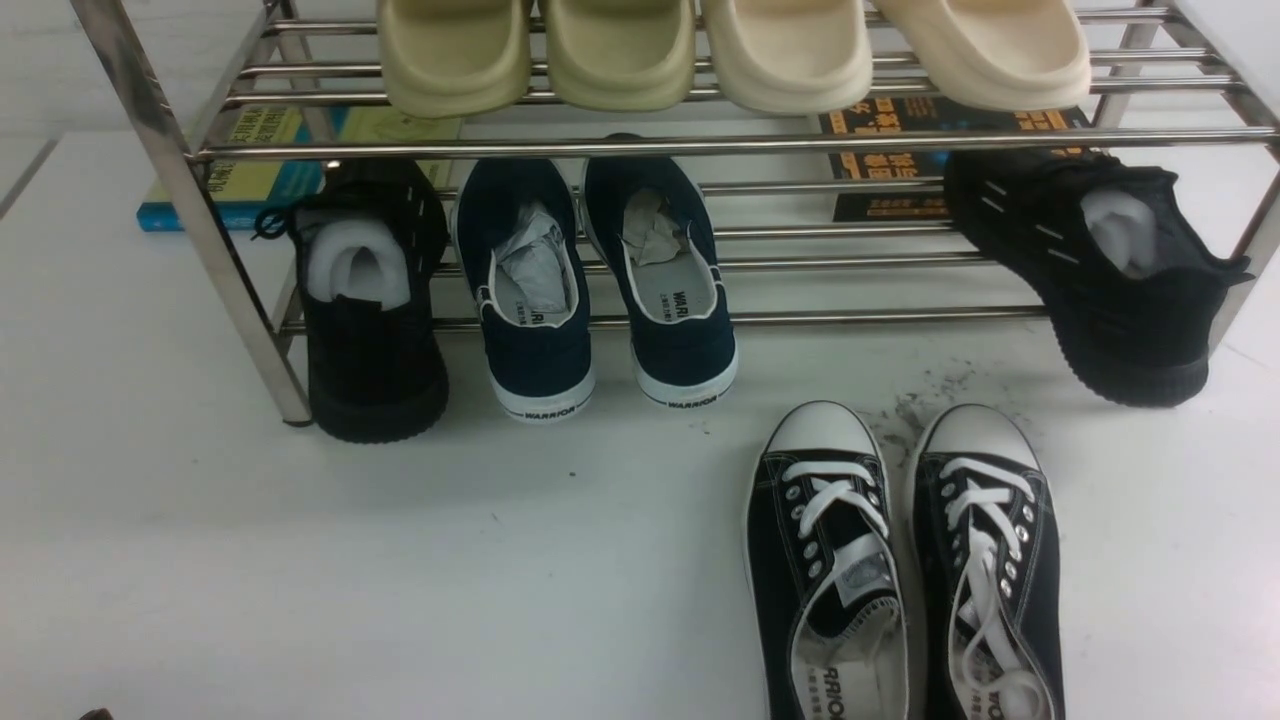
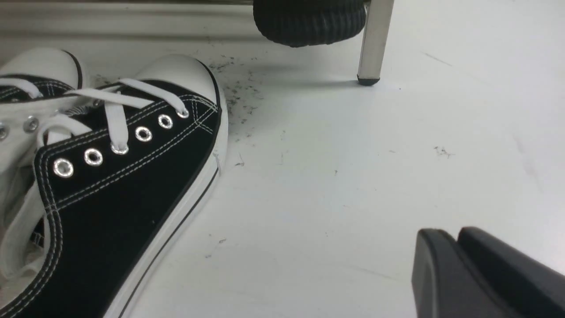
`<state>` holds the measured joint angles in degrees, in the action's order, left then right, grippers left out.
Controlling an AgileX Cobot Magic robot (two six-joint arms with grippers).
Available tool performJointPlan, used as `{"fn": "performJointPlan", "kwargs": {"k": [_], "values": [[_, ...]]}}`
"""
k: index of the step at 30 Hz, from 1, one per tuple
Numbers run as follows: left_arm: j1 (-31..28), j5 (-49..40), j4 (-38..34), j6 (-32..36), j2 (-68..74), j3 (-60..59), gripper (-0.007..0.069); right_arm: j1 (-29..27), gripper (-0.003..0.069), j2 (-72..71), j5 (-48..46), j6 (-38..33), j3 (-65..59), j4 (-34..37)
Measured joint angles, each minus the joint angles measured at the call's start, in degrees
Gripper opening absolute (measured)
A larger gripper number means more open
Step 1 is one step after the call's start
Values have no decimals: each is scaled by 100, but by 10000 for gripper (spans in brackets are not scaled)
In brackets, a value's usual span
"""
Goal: Take the shoes off the shelf with your hand on the white table.
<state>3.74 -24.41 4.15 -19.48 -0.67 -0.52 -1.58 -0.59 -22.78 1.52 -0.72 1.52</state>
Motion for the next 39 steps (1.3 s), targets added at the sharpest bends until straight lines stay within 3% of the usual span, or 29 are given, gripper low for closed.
{"fn": "performJointPlan", "kwargs": {"k": [39], "values": [[0,0,0,0,0,0,239,0,132,0,0,142,0,-45]]}}
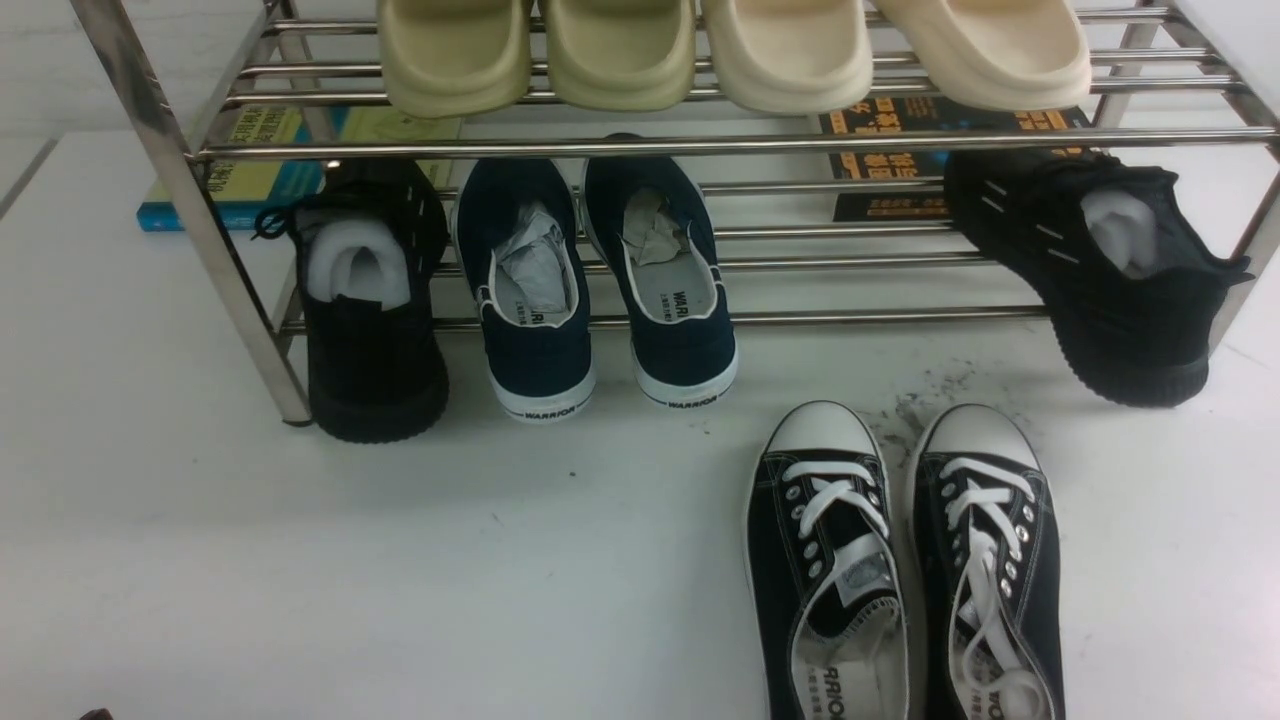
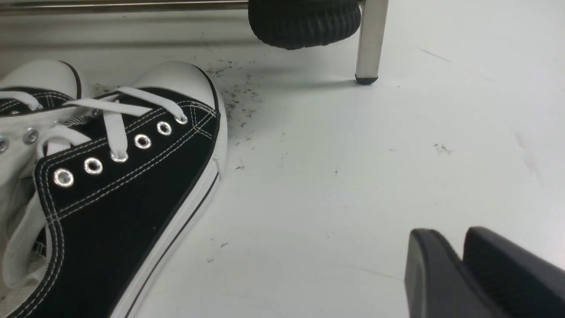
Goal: Take the shoes off the shelf with your hand on the white table.
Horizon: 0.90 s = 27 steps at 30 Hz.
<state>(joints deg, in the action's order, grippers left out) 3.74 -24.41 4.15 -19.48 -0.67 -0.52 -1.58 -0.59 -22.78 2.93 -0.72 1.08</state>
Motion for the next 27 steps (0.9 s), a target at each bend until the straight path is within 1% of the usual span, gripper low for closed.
{"fn": "performJointPlan", "kwargs": {"k": [27], "values": [[0,0,0,0,0,0,239,0,163,0,5,0,0,0]]}}
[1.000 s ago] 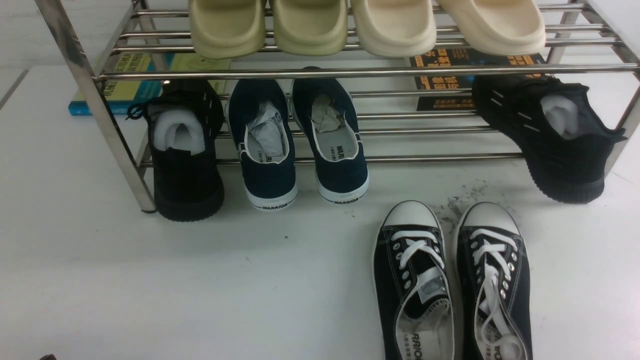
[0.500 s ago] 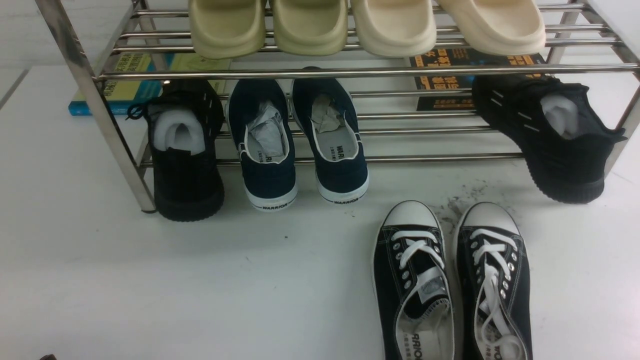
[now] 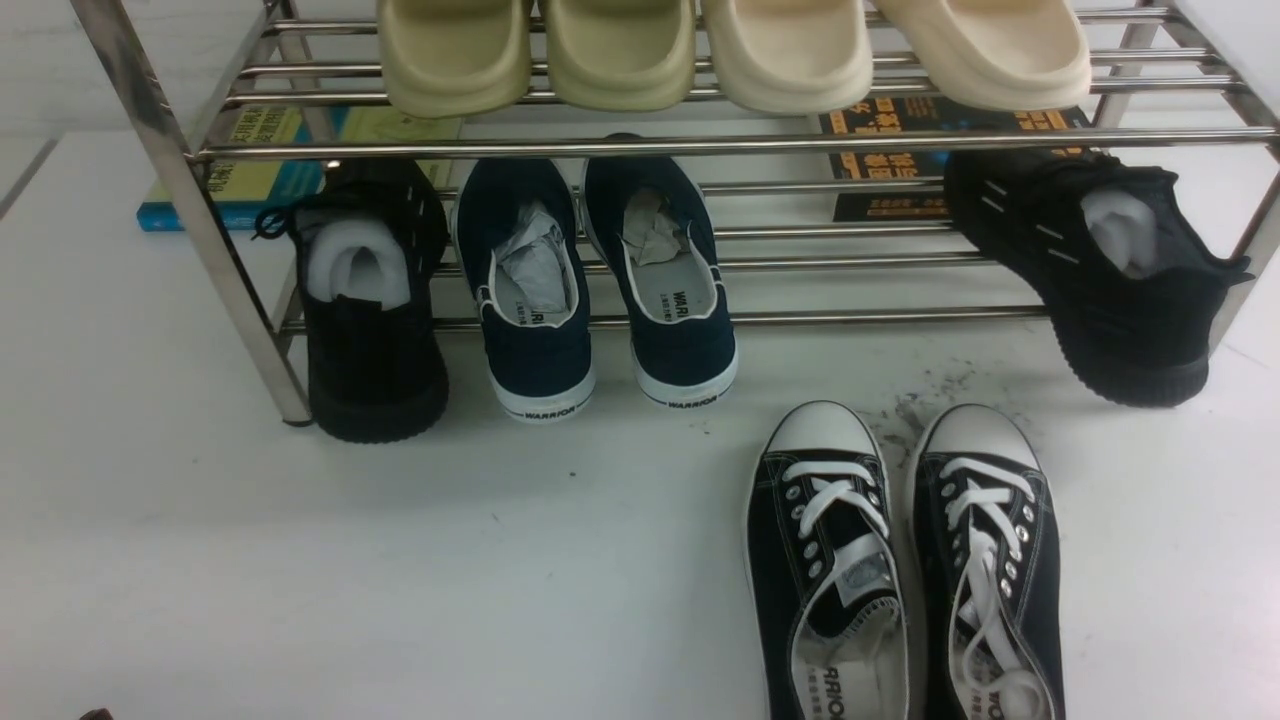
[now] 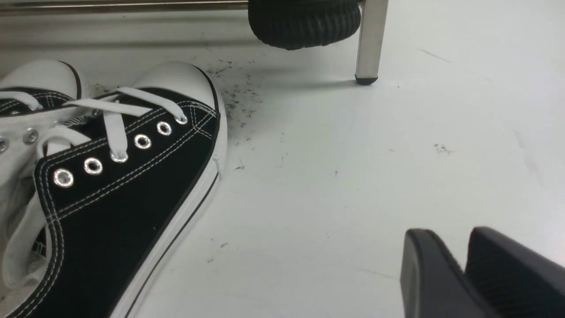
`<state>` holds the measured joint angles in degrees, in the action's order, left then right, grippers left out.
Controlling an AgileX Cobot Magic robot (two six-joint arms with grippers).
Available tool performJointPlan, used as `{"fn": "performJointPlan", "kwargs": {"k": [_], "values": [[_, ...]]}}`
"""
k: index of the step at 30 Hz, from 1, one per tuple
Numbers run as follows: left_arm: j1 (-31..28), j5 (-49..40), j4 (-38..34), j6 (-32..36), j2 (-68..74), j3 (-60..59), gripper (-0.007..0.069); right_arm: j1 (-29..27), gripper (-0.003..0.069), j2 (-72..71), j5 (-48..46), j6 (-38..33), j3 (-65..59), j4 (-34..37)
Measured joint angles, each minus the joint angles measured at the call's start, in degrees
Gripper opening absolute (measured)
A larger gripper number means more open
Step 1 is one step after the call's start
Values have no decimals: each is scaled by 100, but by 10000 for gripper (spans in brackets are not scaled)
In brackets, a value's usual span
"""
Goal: Take the shoes off the shelf with your hand on the white table.
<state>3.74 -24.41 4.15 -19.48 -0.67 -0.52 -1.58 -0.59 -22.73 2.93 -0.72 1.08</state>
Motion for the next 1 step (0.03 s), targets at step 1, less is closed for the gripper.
{"fn": "performJointPlan", "kwargs": {"k": [1], "values": [[0,0,0,0,0,0,239,0,163,0,0,0,0,0]]}}
